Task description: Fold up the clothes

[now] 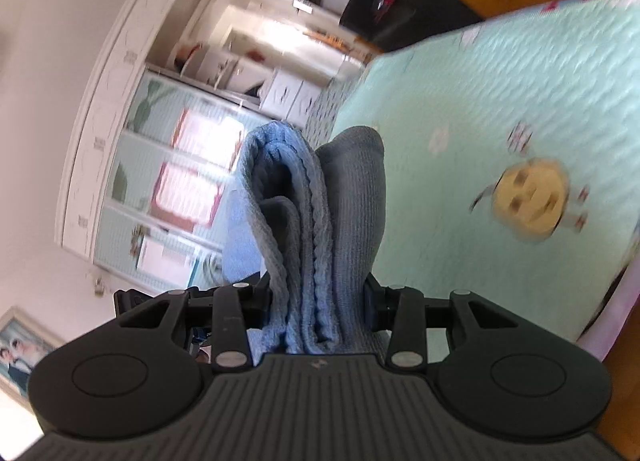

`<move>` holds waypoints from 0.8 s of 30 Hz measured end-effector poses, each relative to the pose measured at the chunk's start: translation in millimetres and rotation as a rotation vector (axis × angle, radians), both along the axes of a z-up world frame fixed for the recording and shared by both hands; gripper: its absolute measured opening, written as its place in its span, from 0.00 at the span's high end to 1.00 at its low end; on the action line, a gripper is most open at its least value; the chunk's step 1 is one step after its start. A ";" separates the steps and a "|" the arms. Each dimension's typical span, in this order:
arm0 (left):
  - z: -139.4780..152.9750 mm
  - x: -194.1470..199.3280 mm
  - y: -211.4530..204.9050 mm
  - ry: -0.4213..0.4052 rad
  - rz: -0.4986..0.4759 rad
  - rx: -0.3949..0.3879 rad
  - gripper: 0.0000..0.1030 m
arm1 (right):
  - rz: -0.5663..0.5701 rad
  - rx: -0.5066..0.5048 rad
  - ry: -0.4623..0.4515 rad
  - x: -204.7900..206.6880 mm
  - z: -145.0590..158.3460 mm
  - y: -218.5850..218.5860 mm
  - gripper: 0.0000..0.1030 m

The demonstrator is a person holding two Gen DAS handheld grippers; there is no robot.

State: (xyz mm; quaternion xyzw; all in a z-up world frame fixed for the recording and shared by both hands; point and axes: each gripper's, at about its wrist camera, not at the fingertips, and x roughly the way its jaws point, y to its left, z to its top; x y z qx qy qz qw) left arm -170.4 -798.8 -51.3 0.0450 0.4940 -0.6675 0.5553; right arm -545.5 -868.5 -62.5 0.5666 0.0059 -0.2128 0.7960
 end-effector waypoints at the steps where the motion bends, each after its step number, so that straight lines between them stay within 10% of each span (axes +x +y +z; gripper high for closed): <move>1: -0.5 -5.6 -13.4 -0.001 -0.007 0.002 0.60 | -0.014 0.005 -0.004 -4.0 -4.0 -10.0 0.59; 5: -28.3 -14.1 -70.6 -0.049 0.002 0.057 0.45 | -0.059 0.044 -0.016 -13.5 -32.7 -51.0 0.59; 9: -99.1 -12.9 -101.2 -0.178 0.061 0.279 0.52 | -0.095 0.147 0.108 -1.5 -102.7 -91.9 0.53; 13: -114.8 4.6 -69.5 -0.092 0.091 0.218 0.47 | -0.130 0.200 0.075 -16.2 -151.4 -90.2 0.50; 24: -73.6 -79.7 -20.4 -0.212 -0.038 -0.111 0.48 | -0.139 -0.229 0.122 1.5 -42.4 -72.1 0.43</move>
